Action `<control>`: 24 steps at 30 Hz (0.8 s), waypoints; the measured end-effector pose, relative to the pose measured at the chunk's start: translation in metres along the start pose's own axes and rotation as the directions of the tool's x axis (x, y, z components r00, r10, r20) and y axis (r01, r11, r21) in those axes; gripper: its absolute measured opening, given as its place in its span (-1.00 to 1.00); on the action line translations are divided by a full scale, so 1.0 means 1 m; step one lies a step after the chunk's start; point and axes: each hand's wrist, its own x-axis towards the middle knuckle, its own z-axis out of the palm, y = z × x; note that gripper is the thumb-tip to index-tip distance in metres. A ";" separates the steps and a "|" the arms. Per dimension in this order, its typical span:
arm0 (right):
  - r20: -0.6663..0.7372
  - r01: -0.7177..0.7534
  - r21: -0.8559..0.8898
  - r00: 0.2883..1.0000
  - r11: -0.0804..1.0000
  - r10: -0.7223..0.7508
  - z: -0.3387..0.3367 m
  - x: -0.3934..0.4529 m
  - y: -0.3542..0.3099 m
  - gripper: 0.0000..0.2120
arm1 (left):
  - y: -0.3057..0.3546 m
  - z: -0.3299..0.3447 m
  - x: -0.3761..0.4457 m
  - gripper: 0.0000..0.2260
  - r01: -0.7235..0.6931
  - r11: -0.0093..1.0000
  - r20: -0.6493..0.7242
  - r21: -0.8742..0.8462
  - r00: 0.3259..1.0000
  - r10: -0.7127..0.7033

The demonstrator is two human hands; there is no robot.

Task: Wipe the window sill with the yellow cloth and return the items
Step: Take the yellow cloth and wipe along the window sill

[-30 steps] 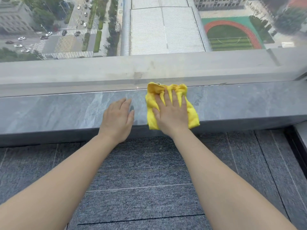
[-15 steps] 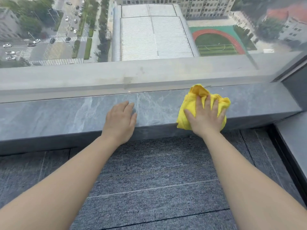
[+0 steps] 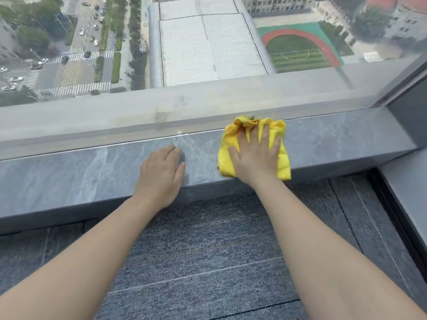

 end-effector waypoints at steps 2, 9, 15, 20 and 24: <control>0.024 0.185 -0.047 0.983 0.982 -0.184 -0.004 -0.006 0.024 -0.51 | 0.014 0.004 0.008 -0.52 -0.029 1.000 0.000 -0.011 1.000 0.029; 0.025 0.050 -0.052 0.999 0.997 -0.048 -0.011 -0.011 0.092 -0.51 | 0.069 0.028 0.033 -0.33 -0.184 0.983 0.027 -0.009 0.982 0.185; -0.008 -0.304 0.052 0.952 0.951 0.305 -0.017 0.006 0.123 -0.35 | 0.101 0.046 0.047 -0.37 -0.294 0.956 0.009 -0.006 0.956 0.294; 0.038 -0.508 0.124 0.861 0.852 0.507 -0.022 0.030 0.109 -0.31 | 0.110 0.050 0.054 -0.37 -0.311 0.950 0.014 0.021 0.950 0.311; 0.010 -0.430 0.098 0.902 0.897 0.431 -0.019 0.036 0.094 -0.36 | 0.106 0.053 0.056 -0.39 -0.321 0.947 0.004 0.027 0.947 0.321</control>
